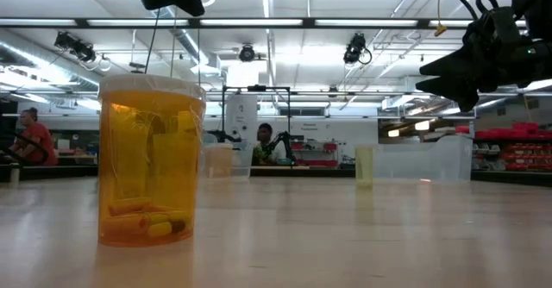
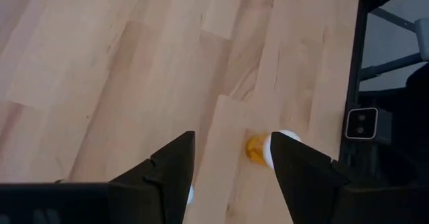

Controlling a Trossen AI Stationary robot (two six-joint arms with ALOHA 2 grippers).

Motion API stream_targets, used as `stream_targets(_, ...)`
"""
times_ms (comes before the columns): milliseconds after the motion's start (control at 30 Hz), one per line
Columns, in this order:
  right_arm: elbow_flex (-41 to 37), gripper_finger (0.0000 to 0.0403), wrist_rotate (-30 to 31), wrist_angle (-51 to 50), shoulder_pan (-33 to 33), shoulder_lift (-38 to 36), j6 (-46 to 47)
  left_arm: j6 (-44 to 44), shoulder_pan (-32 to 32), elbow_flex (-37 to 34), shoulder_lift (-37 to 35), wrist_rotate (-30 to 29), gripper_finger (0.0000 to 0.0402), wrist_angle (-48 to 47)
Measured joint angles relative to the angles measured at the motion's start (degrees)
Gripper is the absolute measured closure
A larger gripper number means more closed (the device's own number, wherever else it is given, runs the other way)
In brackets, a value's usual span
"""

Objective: Pick and place medicine bottles into bin by pill shape (circle, oval)
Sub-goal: Put the large orange pill bottle into the left transparent bin

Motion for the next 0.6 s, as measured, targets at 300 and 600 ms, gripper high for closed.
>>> stream_targets(300,0.0,0.0189,0.0,0.0,0.0,0.0,0.0,-2.0,-1.3,0.0,1.8,0.2,0.0198,-0.2)
stream_targets(600,0.0,0.0189,0.0,0.0,0.0,0.0,0.0,-2.9,-1.3,0.0,1.8,0.2,0.0207,-0.2)
